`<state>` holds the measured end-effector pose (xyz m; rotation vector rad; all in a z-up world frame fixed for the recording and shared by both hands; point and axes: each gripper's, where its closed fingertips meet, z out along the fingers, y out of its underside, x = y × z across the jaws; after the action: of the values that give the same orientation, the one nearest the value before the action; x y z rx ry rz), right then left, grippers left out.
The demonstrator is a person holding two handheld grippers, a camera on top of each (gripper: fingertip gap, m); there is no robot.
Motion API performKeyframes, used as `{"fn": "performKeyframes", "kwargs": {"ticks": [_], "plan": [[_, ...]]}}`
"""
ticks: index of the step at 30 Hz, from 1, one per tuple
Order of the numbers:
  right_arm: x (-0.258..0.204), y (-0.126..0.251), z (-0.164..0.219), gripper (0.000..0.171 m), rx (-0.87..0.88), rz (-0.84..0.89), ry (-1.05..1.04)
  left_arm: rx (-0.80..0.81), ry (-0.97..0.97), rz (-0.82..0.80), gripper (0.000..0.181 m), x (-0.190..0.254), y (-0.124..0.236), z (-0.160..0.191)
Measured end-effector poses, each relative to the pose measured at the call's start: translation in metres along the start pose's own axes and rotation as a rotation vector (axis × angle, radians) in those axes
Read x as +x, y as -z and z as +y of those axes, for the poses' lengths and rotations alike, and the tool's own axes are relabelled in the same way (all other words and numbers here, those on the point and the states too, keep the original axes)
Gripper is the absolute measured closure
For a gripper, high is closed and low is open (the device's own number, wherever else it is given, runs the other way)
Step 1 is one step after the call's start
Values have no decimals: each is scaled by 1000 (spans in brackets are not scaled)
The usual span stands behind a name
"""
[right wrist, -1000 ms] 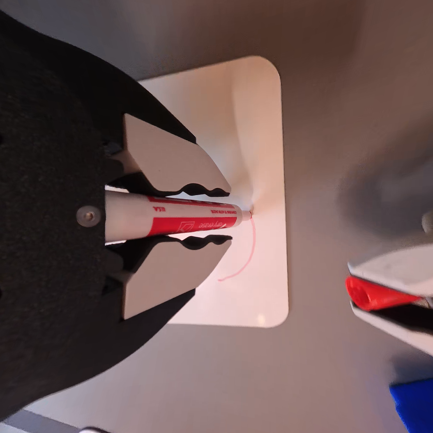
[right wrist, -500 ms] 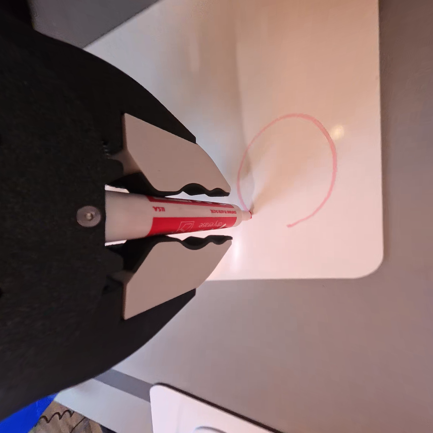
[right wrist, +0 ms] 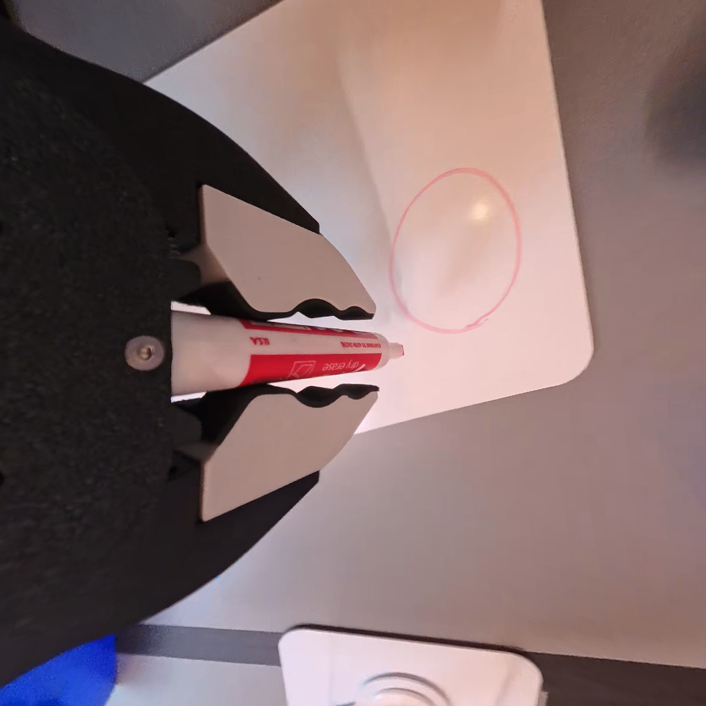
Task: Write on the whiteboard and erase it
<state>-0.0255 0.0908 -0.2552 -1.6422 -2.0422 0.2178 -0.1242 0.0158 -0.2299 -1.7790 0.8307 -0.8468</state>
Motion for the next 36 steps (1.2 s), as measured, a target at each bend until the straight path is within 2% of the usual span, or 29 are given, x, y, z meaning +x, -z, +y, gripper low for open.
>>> {"fn": "performKeyframes", "kwargs": {"ticks": [6, 25, 36], "plan": [[-7, 4, 26, 138, -14, 21, -70, 2, 6, -4, 163, -2, 0, 0], [3, -18, 18, 138, -82, 7, -17, 1, 3, -4, 163, -2, 0, 0], [-56, 8, 32, 138, -129, -76, 8, -2, 11, -3, 163, -3, 0, 1]]}}
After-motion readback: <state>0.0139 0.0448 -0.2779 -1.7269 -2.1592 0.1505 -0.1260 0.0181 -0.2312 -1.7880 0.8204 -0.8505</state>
